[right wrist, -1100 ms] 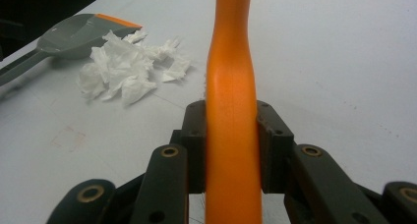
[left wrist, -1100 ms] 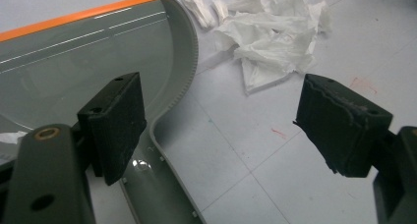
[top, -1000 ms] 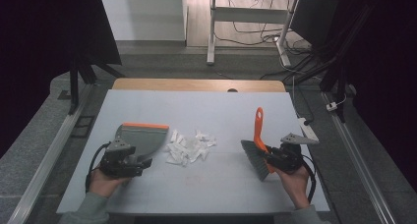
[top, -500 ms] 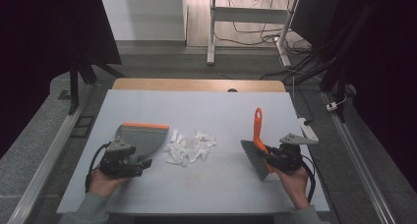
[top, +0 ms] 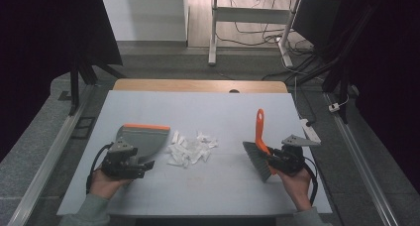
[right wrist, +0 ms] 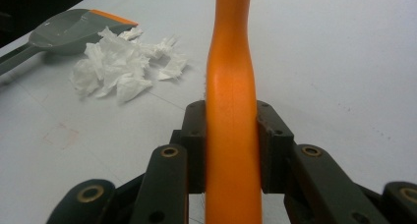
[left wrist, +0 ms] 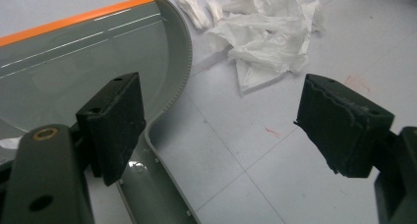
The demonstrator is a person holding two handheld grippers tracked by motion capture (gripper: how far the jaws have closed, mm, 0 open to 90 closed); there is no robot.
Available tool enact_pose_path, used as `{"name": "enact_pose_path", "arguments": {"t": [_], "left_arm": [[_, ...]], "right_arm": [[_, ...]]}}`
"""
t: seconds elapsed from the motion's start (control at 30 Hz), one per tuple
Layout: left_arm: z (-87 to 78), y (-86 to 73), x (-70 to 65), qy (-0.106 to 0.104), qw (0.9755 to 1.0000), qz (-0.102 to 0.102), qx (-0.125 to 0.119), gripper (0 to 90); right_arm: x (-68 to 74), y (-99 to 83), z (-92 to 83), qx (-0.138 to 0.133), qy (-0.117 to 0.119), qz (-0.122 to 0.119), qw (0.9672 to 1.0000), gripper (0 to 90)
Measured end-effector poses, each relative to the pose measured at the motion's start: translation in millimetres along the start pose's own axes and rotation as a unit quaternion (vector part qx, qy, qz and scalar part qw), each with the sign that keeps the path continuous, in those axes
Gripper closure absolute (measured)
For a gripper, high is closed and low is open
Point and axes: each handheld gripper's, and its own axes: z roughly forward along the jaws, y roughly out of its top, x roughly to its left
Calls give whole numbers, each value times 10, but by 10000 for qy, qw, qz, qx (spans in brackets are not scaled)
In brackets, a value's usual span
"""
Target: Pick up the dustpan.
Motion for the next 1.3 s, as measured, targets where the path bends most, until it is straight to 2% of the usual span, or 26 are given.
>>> {"name": "enact_pose_path", "arguments": {"t": [0.3, 0.43, 0.53, 0.6, 0.7, 0.93, 0.97, 1.0, 1.07, 1.1, 1.27, 1.3], "left_arm": [[-113, 209, 17, 65, 9998, 32, 208, 180], [-155, 286, 99, 192, 9992, -133, 314, 182], [-148, 264, 165, 299, 9984, -310, 366, 182], [-134, 240, 202, 397, 9972, -355, 520, 180], [-164, 211, 255, 520, 9958, -500, 555, 172], [-172, 142, 314, 832, 9908, -686, 822, 137], [-153, 131, 315, 885, 9894, -706, 904, 133], [-90, 108, 319, 1024, 9852, -784, 1127, 125], [-24, 78, 333, 1035, 9828, -850, 1269, 122], [-24, 78, 333, 1035, 9828, -850, 1269, 120], [108, 18, 341, 1005, 9784, -946, 1536, 104], [108, 18, 341, 1005, 9784, -946, 1536, 103]], "right_arm": [[-2, 6, 12, -20, 77, 24, 10000, 707], [-5, 12, 11, -25, 52, 30, 10000, 706], [0, 11, 18, -16, 39, 31, 10000, 706], [2, 10, 22, -8, 47, 27, 10000, 706], [6, 12, 23, -3, 45, 10, 10000, 706], [5, 12, 24, 5, 24, -4, 10000, 707], [5, 12, 25, 10, 19, -5, 10000, 707], [5, 11, 26, 10, 18, -6, 10000, 707], [7, 11, 28, 14, 7, -8, 10000, 706], [7, 11, 28, 14, 7, -8, 10000, 706], [4, 8, 28, 22, 4, -3, 10000, 706], [2, 8, 28, 26, 5, -5, 10000, 706]]}}
